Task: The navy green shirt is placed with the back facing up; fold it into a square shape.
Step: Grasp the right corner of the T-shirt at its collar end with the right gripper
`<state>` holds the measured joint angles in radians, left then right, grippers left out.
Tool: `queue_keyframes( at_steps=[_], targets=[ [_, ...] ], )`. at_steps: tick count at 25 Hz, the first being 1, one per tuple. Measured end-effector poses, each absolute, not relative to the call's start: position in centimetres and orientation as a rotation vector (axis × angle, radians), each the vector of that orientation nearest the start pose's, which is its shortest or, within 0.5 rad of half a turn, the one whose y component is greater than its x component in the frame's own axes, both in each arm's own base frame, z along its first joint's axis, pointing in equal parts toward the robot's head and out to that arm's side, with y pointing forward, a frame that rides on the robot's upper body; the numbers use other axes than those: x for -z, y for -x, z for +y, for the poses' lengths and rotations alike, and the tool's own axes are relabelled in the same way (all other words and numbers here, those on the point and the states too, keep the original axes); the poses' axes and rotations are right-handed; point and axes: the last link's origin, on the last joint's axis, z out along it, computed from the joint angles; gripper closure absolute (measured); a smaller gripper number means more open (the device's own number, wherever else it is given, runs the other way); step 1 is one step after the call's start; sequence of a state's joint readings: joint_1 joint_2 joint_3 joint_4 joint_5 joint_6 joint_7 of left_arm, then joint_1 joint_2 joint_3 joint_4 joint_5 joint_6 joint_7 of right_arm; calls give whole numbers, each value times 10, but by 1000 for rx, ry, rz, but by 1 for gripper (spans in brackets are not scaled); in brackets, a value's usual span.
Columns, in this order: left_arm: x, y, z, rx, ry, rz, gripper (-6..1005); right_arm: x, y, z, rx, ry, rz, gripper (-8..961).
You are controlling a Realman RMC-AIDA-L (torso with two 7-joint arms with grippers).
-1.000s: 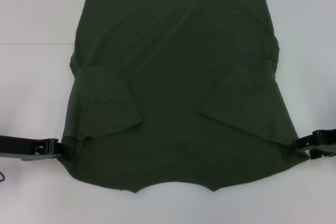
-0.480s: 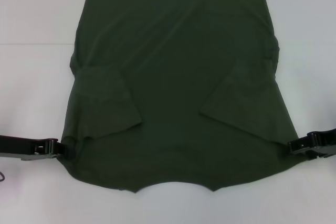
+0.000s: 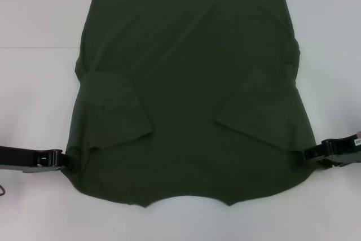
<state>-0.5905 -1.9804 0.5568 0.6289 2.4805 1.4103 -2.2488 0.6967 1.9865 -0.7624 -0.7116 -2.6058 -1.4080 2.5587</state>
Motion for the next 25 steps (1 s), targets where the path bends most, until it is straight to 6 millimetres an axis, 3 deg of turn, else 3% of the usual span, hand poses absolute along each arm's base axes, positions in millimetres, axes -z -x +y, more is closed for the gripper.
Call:
queue_keyframes(
  at_steps=[7,19,25],
  targets=[
    [-31,332,341,220,2222,-1762,966,-18,-285,375,86,2203,1788,269],
    [-31,332,342,223,2226,-1753,965,-18,-285,377,81,2189,1783,299],
    [-31,331,342,224,2228,-1750,965,-18,-286,377,82,2188,1782,588]
  ],
)
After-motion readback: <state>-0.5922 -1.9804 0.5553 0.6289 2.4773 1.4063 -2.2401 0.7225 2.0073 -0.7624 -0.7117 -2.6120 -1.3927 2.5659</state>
